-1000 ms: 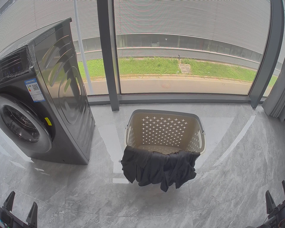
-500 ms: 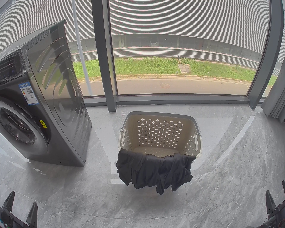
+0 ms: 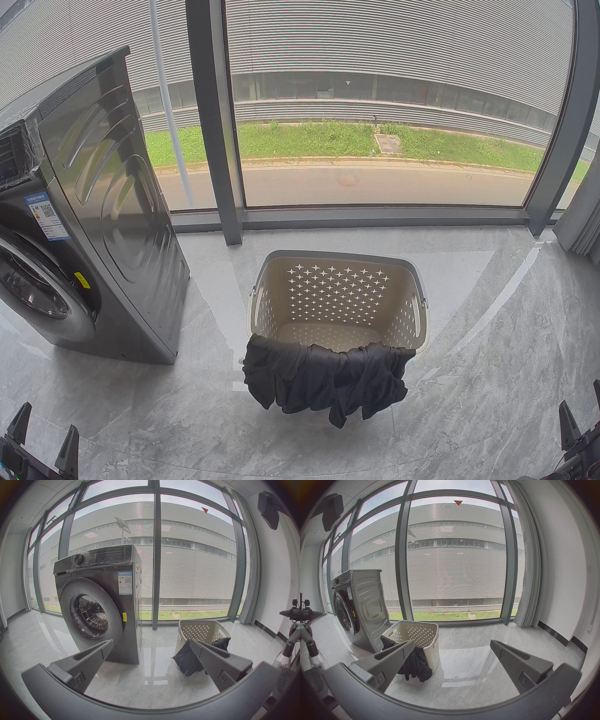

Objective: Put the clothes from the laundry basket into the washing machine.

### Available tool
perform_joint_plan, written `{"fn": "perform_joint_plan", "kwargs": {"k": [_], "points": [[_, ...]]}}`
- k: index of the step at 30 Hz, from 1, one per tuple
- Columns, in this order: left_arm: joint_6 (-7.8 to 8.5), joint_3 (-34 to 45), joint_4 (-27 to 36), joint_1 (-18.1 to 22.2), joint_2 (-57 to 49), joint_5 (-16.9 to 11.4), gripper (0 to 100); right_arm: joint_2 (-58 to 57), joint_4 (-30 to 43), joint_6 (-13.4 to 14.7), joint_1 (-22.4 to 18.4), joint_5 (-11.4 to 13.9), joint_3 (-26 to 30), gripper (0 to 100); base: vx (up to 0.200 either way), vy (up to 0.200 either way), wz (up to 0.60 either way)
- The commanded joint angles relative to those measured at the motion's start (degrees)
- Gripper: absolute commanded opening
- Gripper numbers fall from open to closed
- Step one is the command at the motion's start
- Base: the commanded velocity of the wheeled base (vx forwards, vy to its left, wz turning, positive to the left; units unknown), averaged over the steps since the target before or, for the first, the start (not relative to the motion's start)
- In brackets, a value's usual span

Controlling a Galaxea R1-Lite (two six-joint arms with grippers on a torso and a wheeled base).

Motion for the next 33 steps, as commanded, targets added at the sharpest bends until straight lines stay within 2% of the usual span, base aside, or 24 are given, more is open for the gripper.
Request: {"fn": "perform_joint_plan", "kwargs": {"k": [1, 10, 19, 25, 33], "points": [[-0.02, 1.01, 0.00, -0.06, -0.93, 0.02, 100, -0.93, -0.02, 0.00, 0.00, -0.01, 1.01, 100, 0.000, 0.000, 0.00], [-0.02, 1.01, 0.00, -0.06, -0.93, 0.02, 100, -0.93, -0.02, 0.00, 0.00, -0.01, 1.01, 100, 0.200, 0.000, 0.00], [-0.11, 1.01, 0.00, 0.03, -0.93, 0.02, 100, -0.93, -0.02, 0.00, 0.00, -0.01, 1.01, 100, 0.000, 0.000, 0.00], [-0.11, 1.01, 0.00, -0.06, -0.93, 0.02, 100, -0.93, -0.02, 0.00, 0.00, -0.01, 1.01, 100, 0.200, 0.000, 0.00], [-0.11, 1.01, 0.00, 0.03, -0.93, 0.02, 100, -0.93, -0.02, 0.00, 0.00, -0.01, 1.01, 100, 0.000, 0.000, 0.00]]}}
